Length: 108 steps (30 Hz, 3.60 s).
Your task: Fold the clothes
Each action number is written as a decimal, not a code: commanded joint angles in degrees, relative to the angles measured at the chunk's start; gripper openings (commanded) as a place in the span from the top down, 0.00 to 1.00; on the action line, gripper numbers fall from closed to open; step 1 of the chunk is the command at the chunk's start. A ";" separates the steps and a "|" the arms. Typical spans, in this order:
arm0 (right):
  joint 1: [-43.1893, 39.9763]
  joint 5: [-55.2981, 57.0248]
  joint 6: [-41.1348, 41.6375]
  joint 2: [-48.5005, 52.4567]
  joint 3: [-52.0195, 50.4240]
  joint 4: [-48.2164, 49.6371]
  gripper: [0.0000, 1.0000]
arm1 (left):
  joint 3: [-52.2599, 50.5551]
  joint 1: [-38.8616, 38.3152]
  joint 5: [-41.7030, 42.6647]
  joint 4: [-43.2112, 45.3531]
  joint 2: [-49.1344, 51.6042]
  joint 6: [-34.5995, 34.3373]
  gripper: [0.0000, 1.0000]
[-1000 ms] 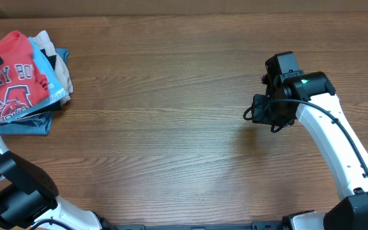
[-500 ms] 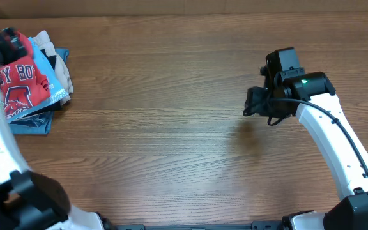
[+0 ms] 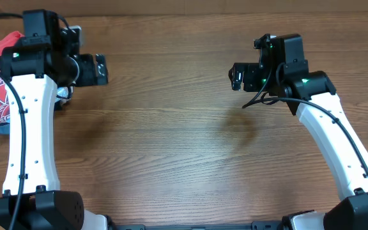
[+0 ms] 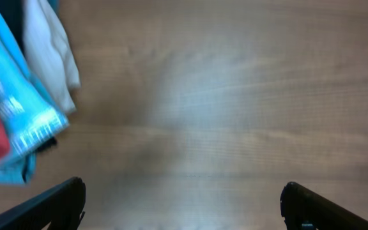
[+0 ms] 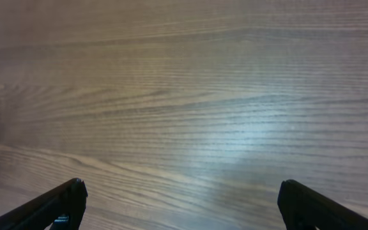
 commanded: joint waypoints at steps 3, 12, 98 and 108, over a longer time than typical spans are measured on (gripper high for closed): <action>-0.48 0.31 -0.81 -2.01 3.34 -6.75 0.00 | 0.92 0.83 -0.61 -5.84 -1.14 -4.55 0.01; -0.46 4.52 4.81 -12.87 2.80 -14.23 0.00 | -3.26 0.57 -0.63 -5.73 -12.63 -3.50 0.04; -6.40 9.57 -1.29 -89.02 -76.87 39.71 0.00 | -40.13 -0.02 -0.22 2.89 -62.71 -1.40 0.00; -6.43 9.57 -1.31 -89.02 -76.87 39.69 0.00 | -40.13 -0.02 -0.22 2.89 -62.71 -1.40 0.00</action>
